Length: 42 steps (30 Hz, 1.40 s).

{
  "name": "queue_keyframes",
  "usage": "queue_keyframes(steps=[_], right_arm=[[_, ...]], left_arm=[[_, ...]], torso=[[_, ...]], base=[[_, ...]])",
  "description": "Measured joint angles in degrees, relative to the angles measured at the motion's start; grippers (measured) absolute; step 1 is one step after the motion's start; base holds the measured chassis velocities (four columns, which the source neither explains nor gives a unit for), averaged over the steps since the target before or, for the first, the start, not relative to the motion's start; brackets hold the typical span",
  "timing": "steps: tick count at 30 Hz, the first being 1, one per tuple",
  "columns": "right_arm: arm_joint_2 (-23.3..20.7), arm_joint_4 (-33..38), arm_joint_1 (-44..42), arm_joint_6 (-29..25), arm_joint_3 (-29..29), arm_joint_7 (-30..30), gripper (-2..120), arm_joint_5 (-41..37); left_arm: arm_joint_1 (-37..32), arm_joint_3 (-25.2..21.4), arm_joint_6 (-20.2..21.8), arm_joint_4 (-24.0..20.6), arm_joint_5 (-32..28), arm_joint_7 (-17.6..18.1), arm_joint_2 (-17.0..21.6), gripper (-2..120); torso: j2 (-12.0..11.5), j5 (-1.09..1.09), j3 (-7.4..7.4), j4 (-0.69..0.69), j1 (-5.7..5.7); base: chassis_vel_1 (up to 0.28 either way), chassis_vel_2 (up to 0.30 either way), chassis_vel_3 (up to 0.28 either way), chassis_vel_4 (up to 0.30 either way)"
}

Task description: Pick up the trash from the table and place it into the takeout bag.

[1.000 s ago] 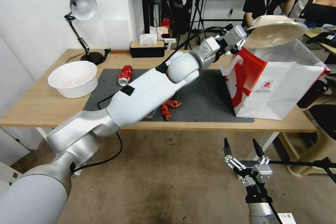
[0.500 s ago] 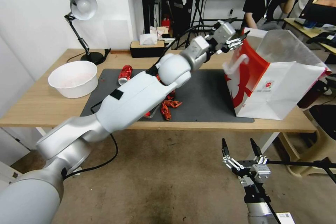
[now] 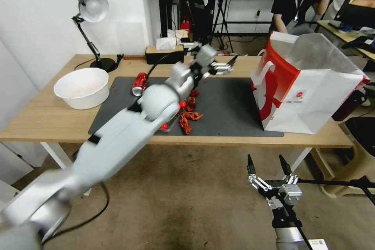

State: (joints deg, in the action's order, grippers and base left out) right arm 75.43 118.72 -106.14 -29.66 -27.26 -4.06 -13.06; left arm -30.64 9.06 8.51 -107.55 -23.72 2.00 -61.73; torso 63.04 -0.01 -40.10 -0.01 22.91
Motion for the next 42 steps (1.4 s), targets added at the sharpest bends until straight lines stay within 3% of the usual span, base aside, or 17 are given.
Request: queue_keyframes(steps=[1,2,5,6,8,9,11,17,24,29,35,42], right_arm=[[0.04,0.08,-0.05,-0.09,0.05,0.02,100,0.07],[0.04,0.08,-0.05,-0.09,0.05,0.02,100,0.07],[0.12,-0.08,0.01,-0.25,0.17,0.03,100,0.21],[0.12,-0.08,0.01,-0.25,0.17,0.03,100,0.21],[0.09,-0.54,0.23,-0.34,0.19,0.03,100,0.25],[0.09,-0.54,0.23,-0.34,0.19,0.03,100,0.25],[0.05,-0.55,0.44,-0.36,0.17,0.02,100,0.26],[-0.16,0.56,0.58,-0.22,0.45,0.02,100,0.36],[-0.79,1.74,0.51,-0.01,0.68,0.01,100,0.49],[-1.48,1.91,0.52,0.03,0.69,-0.04,100,0.38],[-1.72,1.76,0.78,0.06,0.96,-0.04,100,0.25],[-1.82,1.71,0.81,0.09,1.19,-0.05,100,0.19]], left_arm=[[-4.96,-3.29,0.86,-2.53,2.13,-0.08,1.11,100],[-4.96,-3.29,0.86,-2.53,2.13,-0.08,1.11,100],[-16.38,-12.76,5.66,-8.57,6.75,0.84,2.93,100],[-16.38,-12.76,5.66,-8.57,6.75,0.84,2.93,100],[-25.0,-18.17,8.41,-12.88,9.26,2.98,3.72,100],[-25.0,-18.17,8.41,-12.88,9.26,2.98,3.72,100],[-31.59,-22.14,9.4,-15.39,10.2,3.84,3.7,100],[-44.71,-30.76,8.56,-18.72,12.0,5.26,1.21,100],[-55.65,-35.79,4.47,-19.71,14.39,6.98,-2.91,100],[-57.59,-36.28,1.22,-19.12,14.17,7.15,-4.15,100],[-55.28,-36.4,2.44,-18.6,11.15,8.32,-4.27,100],[-48.23,-35.29,4.46,-15.29,3.29,9.64,-3.25,100]], torso=[[0.0,-0.02,0.0,0.0,0.0],[0.0,-0.02,0.0,0.0,0.0],[0.0,-0.01,0.0,0.04,0.0],[0.0,-0.01,0.0,0.04,0.0],[0.0,0.0,0.0,0.0,0.0],[0.0,0.0,0.0,0.0,0.0],[0.0,0.01,0.0,0.03,0.0],[0.0,0.01,0.0,0.01,0.0],[0.0,0.0,0.0,0.03,0.0],[-0.01,0.01,-0.01,0.01,0.0],[-0.01,0.01,-0.01,0.0,0.0],[-0.02,0.0,-0.01,0.01,0.01]], base=[[0.0,0.0,0.0,0.0],[0.0,0.0,0.0,0.0],[0.0,0.0,0.0,0.0],[0.0,0.0,0.0,0.0],[0.0,0.0,0.0,0.0],[0.0,0.0,0.0,0.0],[0.0,0.0,0.0,0.0],[0.0,0.0,0.0,0.0],[0.0,0.0,0.0,0.0],[0.0,0.0,0.0,0.0],[0.0,0.0,0.0,0.0],[0.0,0.0,0.0,0.0]])
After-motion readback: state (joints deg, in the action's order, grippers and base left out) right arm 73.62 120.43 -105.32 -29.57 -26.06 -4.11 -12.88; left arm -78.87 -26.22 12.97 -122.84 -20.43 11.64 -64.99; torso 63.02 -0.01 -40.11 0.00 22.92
